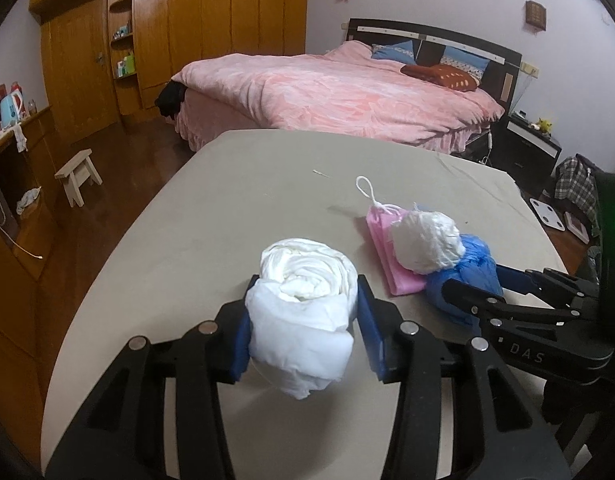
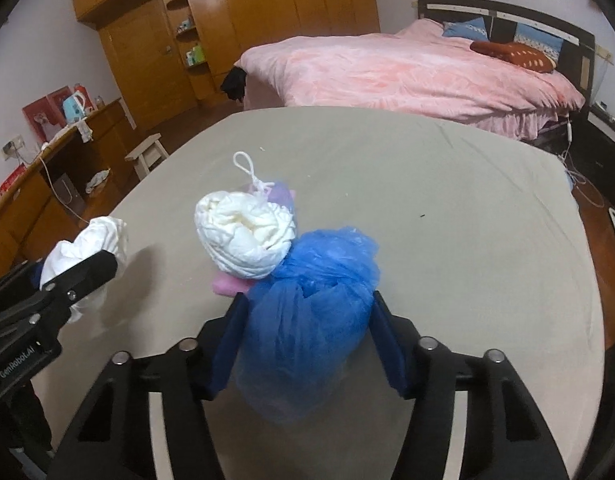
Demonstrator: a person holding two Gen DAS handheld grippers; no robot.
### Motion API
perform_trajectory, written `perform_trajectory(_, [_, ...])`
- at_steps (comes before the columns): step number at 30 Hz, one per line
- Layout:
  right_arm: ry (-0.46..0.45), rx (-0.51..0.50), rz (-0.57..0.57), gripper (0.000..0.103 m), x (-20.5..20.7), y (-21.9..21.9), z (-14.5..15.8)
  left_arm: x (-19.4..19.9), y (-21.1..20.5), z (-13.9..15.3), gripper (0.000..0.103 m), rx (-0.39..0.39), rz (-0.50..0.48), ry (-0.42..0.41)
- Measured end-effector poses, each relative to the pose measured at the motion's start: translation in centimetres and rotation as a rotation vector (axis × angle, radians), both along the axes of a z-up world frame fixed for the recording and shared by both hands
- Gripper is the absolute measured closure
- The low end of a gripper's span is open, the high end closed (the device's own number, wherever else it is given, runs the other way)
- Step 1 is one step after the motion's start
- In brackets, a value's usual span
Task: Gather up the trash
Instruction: 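Grasp the rolled white cloth with the left tool while the right grasps the blue bag, then carry the white cloth and blue bag over the bin with both tools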
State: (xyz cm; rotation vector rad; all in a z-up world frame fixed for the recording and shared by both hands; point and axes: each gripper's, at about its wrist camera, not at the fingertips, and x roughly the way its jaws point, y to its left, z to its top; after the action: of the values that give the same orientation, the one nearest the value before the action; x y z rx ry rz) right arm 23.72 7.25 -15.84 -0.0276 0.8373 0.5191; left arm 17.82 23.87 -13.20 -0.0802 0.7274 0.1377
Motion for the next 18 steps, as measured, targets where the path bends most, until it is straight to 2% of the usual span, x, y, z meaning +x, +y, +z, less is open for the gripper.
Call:
perform_trajectory(8, [-0.081,-0.023,-0.022,0.048,-1.7,-2.1,2.8,-0.8,-1.3,1.1,0.059,0.009,-0.007,-0.028])
perform_trajectory(18, [-0.137,0.028,-0.071,0.048,-3.9,-5.9,6.6,-2.1,-4.7,3.5,0.059,0.034,-0.044,-0.073])
